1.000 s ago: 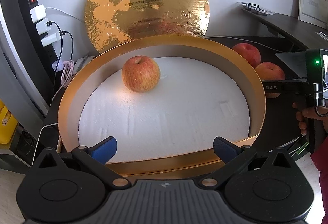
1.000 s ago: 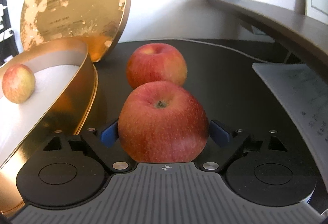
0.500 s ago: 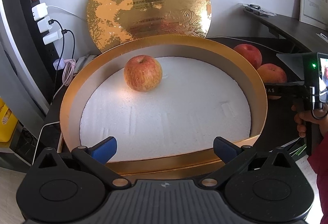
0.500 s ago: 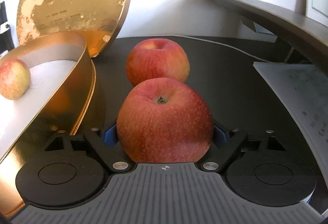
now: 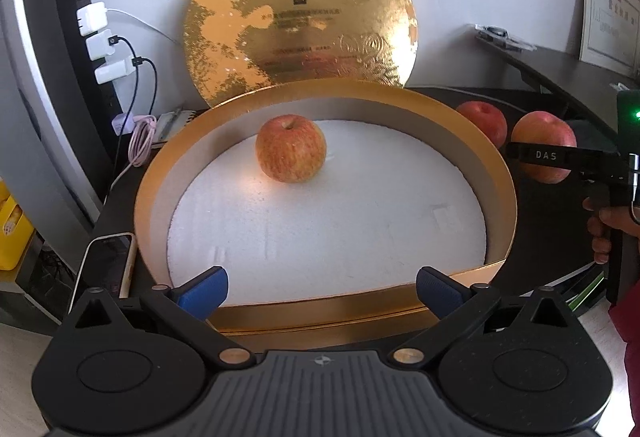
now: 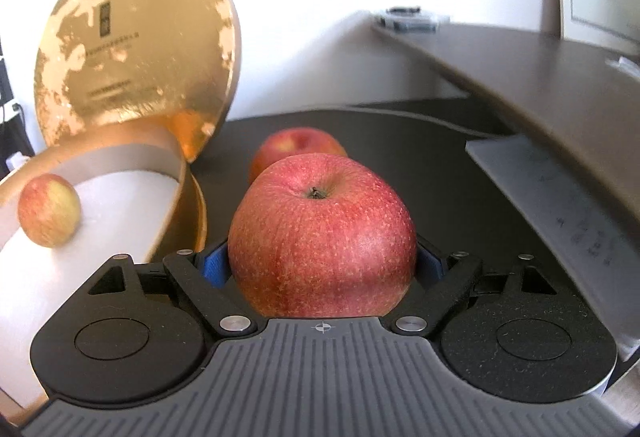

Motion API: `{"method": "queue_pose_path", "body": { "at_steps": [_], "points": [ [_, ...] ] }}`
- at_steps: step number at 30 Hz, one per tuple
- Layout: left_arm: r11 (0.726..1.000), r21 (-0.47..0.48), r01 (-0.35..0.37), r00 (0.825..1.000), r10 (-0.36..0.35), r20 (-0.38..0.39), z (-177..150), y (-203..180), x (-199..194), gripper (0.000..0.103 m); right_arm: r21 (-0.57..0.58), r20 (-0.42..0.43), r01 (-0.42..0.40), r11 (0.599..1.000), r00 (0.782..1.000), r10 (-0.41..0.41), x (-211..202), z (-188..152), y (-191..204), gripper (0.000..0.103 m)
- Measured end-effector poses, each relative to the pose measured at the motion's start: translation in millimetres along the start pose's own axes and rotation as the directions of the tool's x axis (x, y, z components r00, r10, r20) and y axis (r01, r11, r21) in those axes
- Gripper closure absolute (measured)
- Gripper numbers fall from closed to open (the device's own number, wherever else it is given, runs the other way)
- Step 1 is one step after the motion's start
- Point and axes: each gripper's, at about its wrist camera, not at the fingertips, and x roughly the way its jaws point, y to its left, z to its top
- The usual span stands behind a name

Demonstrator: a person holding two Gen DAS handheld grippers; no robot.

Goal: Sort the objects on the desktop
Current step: 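Carry the apple into the gold box and open the right tool beside the first apple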

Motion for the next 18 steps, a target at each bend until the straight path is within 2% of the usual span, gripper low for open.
{"method": "queue_pose_path", "body": {
  "at_steps": [5,11,15,18],
  "points": [
    [1.000,-0.029,0.010,1.000,-0.009,0.011,-5.0,14.3,-6.3,0.001,-0.033,0.057,0.037,0.999,0.998,-0.035,-30.4,14.8,21.6,0.015],
    [0.997,-0.081,0.016,1.000,-0.014,0.018,-13.7,39.2,-10.5,0.001,-0.116,0.112,-0.009,0.993,0.994,0.022,-65.7,39.2,71.2,0.015],
    [0.994,-0.112,0.012,1.000,-0.010,0.019,-20.4,58.6,-12.7,0.001,-0.143,0.067,-0.073,0.987,0.994,0.083,-58.1,55.6,109.9,0.015],
    [0.991,-0.134,0.009,1.000,-0.006,0.019,-25.6,73.6,-14.0,0.001,-0.180,0.014,-0.092,0.979,0.995,0.096,-37.7,59.1,141.5,0.015]
  ]
}}
